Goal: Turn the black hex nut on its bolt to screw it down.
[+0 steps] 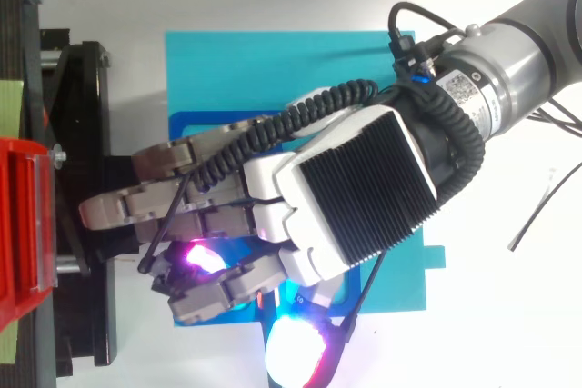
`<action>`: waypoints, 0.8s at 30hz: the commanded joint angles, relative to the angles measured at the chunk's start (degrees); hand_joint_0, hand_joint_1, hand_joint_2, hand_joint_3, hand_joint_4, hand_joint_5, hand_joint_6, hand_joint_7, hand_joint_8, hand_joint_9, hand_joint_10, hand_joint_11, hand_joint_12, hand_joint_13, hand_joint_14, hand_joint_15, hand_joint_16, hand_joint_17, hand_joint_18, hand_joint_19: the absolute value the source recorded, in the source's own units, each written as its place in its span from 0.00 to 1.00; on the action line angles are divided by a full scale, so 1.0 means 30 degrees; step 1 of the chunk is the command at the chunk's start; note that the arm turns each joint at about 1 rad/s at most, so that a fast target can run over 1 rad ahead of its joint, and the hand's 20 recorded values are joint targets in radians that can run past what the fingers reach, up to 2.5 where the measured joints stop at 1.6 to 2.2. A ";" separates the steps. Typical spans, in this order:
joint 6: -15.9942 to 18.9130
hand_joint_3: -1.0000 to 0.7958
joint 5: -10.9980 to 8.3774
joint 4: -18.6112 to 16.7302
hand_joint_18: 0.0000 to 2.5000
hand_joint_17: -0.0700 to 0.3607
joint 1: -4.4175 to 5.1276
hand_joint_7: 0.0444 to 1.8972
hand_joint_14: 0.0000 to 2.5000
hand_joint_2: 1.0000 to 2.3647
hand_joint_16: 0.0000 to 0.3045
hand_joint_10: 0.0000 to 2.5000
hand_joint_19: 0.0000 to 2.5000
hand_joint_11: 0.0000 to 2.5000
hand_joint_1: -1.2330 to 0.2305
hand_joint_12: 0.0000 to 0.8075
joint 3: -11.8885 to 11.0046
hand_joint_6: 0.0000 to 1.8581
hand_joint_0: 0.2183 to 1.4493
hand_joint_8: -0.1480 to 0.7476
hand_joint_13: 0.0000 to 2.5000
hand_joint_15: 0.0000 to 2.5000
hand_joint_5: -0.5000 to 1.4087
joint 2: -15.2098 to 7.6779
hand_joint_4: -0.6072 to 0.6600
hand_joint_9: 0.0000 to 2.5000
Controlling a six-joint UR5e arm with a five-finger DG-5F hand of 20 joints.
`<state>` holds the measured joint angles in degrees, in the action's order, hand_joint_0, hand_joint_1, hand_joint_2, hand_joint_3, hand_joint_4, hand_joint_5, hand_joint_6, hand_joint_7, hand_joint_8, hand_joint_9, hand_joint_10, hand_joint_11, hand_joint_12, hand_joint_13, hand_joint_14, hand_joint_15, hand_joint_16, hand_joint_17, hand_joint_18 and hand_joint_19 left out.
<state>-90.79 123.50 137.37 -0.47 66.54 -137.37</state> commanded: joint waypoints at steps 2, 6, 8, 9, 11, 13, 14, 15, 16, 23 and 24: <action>0.0029 0.28 0.0054 -0.0028 0.23 0.43 -0.0137 0.78 0.00 0.00 0.17 0.00 0.22 0.01 0.81 0.42 0.0116 0.27 0.20 0.40 0.20 0.00 0.25 -0.0002 0.57 0.35; 0.0029 0.28 0.0083 -0.0028 0.23 0.43 -0.0166 0.80 0.00 0.00 0.17 0.00 0.22 0.01 0.81 0.42 0.0146 0.27 0.20 0.40 0.20 0.00 0.26 -0.0002 0.56 0.36; 0.0029 0.28 0.0083 -0.0087 0.23 0.43 -0.0166 0.81 0.00 0.00 0.17 0.00 0.23 0.01 0.81 0.42 0.0146 0.27 0.21 0.40 0.20 0.00 0.26 -0.0002 0.56 0.36; 0.0029 0.28 0.0112 -0.0087 0.23 0.43 -0.0196 0.83 0.00 0.00 0.17 0.00 0.23 0.01 0.81 0.42 0.0146 0.27 0.21 0.40 0.20 0.00 0.26 -0.0002 0.56 0.36; 0.0029 0.28 0.0112 -0.0116 0.23 0.43 -0.0225 0.84 0.00 0.00 0.17 0.00 0.23 0.01 0.81 0.42 0.0116 0.27 0.21 0.40 0.20 0.00 0.26 -0.0002 0.56 0.36; 0.0029 0.28 0.0112 -0.0116 0.23 0.43 -0.0283 0.86 0.00 0.00 0.17 0.00 0.23 0.01 0.81 0.42 0.0146 0.27 0.21 0.40 0.20 0.00 0.26 -0.0002 0.56 0.36; 0.0029 0.28 0.0112 -0.0116 0.23 0.43 -0.0313 0.86 0.00 0.00 0.17 0.00 0.22 0.01 0.81 0.42 0.0116 0.27 0.21 0.40 0.20 0.00 0.26 -0.0002 0.56 0.36; 0.0029 0.28 0.0112 -0.0116 0.23 0.43 -0.0342 0.87 0.00 0.00 0.17 0.00 0.22 0.01 0.81 0.42 0.0146 0.27 0.21 0.40 0.20 0.00 0.26 -0.0002 0.56 0.36; 0.0029 0.28 0.0142 -0.0116 0.23 0.43 -0.0371 0.87 0.00 0.00 0.17 0.00 0.22 0.01 0.81 0.42 0.0146 0.27 0.21 0.40 0.20 0.00 0.26 -0.0002 0.56 0.36; 0.0000 0.28 0.0435 -0.0145 0.23 0.43 -0.0694 0.87 0.00 0.00 0.17 0.00 0.23 0.01 0.81 0.42 0.0116 0.28 0.21 0.40 0.20 0.00 0.26 -0.0002 0.56 0.36; 0.0029 0.28 0.0464 -0.0145 0.23 0.43 -0.0752 0.86 0.00 0.00 0.17 0.00 0.23 0.01 0.81 0.42 0.0116 0.28 0.21 0.40 0.20 0.00 0.26 -0.0002 0.56 0.36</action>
<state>-90.76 124.52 136.97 -2.28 66.92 -137.37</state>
